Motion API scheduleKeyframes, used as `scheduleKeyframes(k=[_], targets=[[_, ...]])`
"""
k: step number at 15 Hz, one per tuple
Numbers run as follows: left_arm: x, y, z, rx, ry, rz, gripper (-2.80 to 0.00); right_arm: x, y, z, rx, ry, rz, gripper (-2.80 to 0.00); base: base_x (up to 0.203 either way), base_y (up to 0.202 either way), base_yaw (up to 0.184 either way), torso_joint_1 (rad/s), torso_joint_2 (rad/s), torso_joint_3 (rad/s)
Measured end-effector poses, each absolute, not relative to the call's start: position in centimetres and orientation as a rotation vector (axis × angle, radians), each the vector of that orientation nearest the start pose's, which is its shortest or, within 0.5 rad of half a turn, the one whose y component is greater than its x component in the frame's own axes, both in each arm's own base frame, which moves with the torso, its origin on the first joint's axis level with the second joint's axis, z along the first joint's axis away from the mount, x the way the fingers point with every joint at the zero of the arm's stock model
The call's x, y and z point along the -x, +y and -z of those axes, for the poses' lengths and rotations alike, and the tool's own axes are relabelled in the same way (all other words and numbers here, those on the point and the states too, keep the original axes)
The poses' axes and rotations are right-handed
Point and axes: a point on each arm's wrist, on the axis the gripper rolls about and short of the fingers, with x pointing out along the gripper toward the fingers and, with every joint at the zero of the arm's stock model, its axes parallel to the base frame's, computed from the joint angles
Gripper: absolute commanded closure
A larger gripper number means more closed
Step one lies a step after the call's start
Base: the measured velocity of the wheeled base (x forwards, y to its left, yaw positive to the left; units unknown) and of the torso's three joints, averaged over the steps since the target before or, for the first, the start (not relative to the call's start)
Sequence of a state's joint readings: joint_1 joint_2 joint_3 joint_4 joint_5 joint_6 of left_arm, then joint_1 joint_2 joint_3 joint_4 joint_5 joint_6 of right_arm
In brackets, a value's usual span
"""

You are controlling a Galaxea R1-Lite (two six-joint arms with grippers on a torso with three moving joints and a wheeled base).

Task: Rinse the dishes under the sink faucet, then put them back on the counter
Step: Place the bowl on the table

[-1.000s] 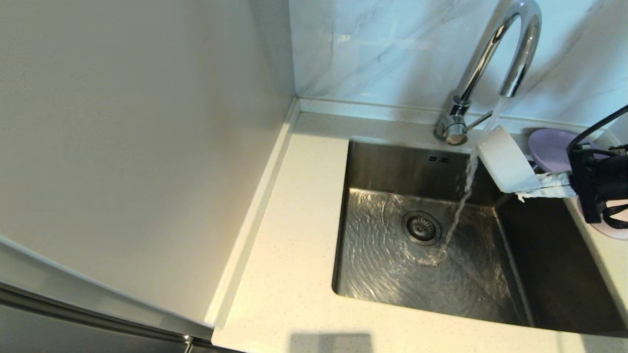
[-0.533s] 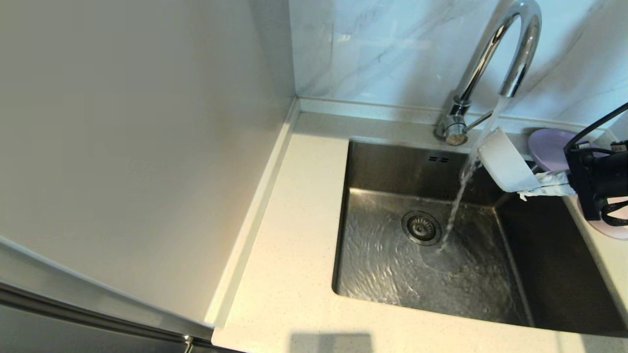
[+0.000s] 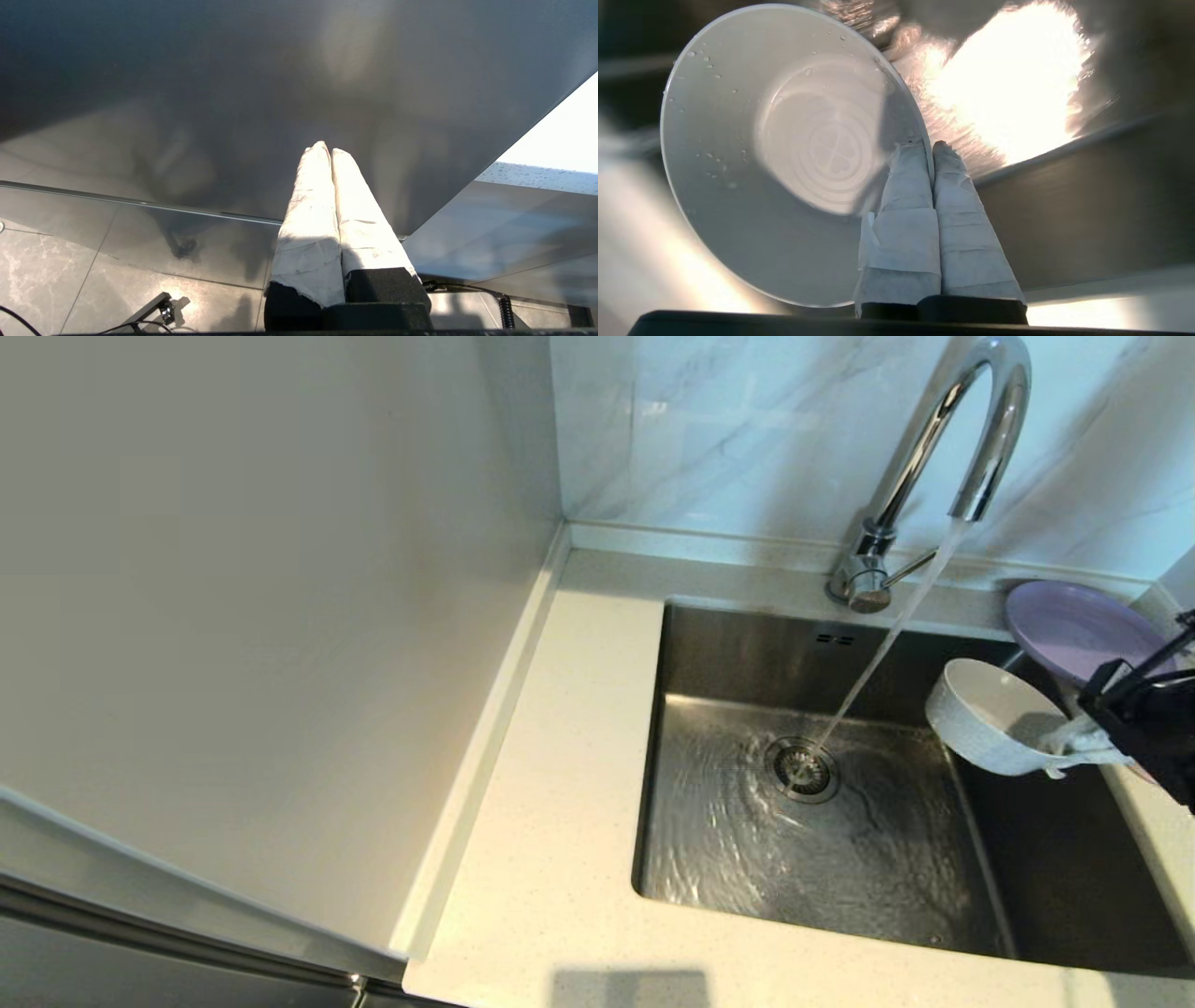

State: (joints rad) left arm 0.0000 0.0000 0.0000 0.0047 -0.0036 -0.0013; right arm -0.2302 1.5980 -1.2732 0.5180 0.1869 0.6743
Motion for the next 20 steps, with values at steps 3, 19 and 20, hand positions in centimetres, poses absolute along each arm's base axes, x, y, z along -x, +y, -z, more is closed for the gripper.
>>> scheduleKeyframes(k=[3,19,20], targets=[[2.3,0.0,-7.5,0.001,0.005,0.004,0.00,-23.6,-5.8,-24.5,-0.379,0.690,0.380,0.00,0.000,0.000,0.000,0.000,0.00,0.000],[2.3,0.0,-7.5,0.001,0.004,0.003,0.00,-17.2,-4.3,-26.8,0.862,-0.376,0.595,0.00,0.000,0.000,0.000,0.000,0.00,0.000],[2.3,0.0,-7.5,0.001,0.005,0.003,0.00,-17.1,-4.3,-26.0,0.863,-0.395,0.597,0.00,0.000,0.000,0.000,0.000,0.00,0.000]])
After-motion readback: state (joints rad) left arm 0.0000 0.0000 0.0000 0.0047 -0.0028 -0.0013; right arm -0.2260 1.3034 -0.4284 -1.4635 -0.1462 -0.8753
